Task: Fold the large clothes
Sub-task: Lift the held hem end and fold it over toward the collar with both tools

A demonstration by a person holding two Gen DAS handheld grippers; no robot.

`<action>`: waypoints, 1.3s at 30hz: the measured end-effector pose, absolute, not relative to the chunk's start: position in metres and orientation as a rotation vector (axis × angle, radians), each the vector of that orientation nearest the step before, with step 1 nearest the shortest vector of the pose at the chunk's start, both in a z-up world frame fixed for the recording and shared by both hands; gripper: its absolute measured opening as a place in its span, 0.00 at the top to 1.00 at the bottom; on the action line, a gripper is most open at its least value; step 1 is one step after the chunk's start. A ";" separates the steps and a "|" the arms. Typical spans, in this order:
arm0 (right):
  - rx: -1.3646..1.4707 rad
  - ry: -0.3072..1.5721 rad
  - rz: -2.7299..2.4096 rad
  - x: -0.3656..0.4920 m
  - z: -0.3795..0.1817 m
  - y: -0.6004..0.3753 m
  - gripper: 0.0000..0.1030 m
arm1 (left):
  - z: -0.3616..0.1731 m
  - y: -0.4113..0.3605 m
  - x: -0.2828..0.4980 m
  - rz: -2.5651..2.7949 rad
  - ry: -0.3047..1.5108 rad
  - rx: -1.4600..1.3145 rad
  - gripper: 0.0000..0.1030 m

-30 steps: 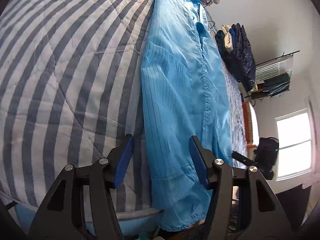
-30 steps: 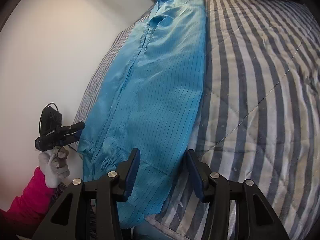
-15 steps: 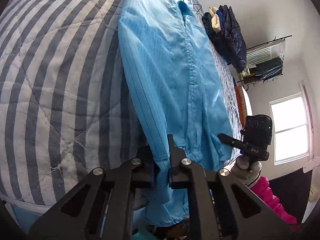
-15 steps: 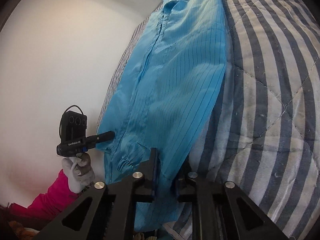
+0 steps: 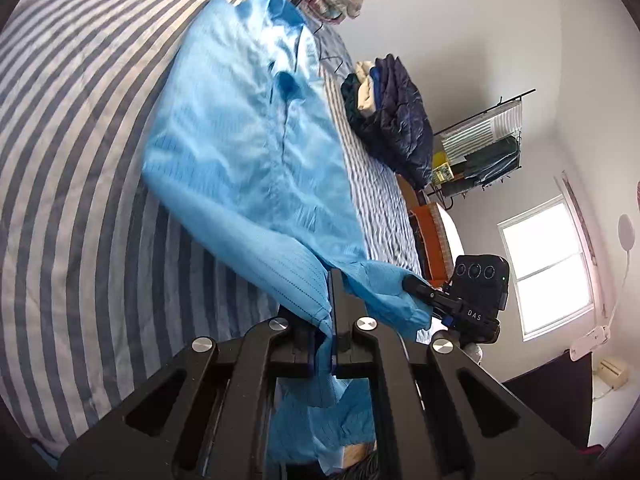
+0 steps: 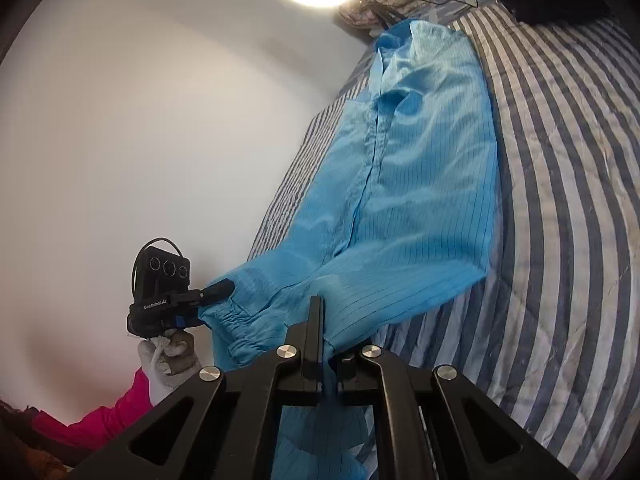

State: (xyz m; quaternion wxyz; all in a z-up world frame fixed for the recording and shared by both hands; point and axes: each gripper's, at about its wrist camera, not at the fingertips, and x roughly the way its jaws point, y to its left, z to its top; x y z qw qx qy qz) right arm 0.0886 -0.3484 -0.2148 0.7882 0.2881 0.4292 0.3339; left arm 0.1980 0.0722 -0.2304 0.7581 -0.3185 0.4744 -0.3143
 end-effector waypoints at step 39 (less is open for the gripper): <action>0.447 1.010 0.485 0.259 -0.219 -0.351 0.65 | -0.278 0.077 0.368 -0.427 1.054 -0.708 0.52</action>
